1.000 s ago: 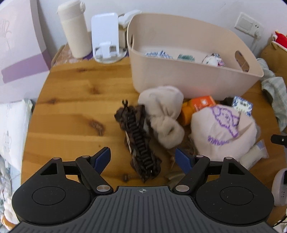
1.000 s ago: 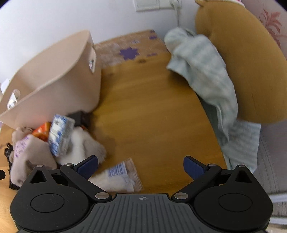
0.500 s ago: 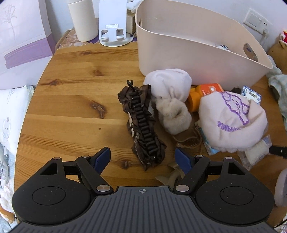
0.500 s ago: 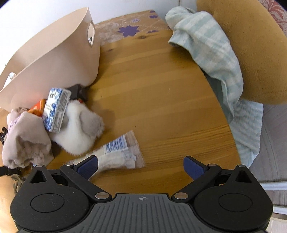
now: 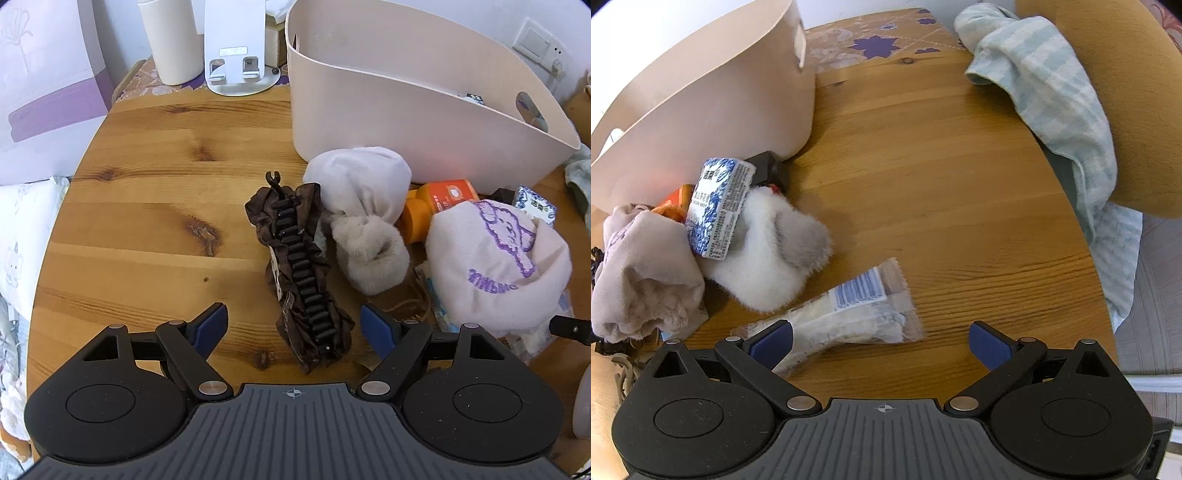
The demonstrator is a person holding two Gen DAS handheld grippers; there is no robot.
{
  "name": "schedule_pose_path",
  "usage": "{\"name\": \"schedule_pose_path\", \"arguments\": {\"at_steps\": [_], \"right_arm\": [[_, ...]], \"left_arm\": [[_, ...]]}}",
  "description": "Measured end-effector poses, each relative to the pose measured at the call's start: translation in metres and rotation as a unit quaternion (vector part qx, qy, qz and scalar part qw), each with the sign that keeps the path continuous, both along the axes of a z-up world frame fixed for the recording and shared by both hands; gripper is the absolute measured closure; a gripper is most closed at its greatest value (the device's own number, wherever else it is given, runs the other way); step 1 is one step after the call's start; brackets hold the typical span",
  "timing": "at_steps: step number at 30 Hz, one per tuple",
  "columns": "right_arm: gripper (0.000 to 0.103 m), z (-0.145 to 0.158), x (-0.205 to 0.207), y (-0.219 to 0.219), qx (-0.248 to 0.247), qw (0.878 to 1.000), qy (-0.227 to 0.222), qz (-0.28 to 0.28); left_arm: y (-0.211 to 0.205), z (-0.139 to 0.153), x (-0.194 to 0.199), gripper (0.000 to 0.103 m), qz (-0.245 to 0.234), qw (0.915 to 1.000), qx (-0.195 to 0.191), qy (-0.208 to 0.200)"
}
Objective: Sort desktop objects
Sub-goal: 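Grasp the brown hair tie with the left gripper while the right gripper grasps the plastic-wrapped packet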
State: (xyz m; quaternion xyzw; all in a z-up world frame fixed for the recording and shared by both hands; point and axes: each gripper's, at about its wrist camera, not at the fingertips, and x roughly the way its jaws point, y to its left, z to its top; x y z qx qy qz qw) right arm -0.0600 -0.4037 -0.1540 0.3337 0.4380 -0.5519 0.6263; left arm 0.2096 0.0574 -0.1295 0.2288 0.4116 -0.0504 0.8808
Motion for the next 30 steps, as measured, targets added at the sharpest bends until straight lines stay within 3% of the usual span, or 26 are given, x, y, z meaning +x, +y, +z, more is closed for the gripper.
{"name": "schedule_pose_path", "arguments": {"at_steps": [21,27,30], "right_arm": [[0.000,-0.016,0.035,0.005,-0.023,0.997,0.062,0.043],[0.008,-0.012,0.031,0.010,-0.033,0.996,0.055,0.054],[0.017,-0.009,0.030,0.013,-0.039,0.996,0.054,0.063]], "left_arm": [[0.002,-0.005,0.039,0.023,-0.016,0.9994,-0.005,0.031],[0.003,-0.011,0.045,0.023,-0.016,0.9991,0.002,0.039],[0.002,-0.013,0.047,0.024,-0.016,0.9990,0.003,0.041]]}}
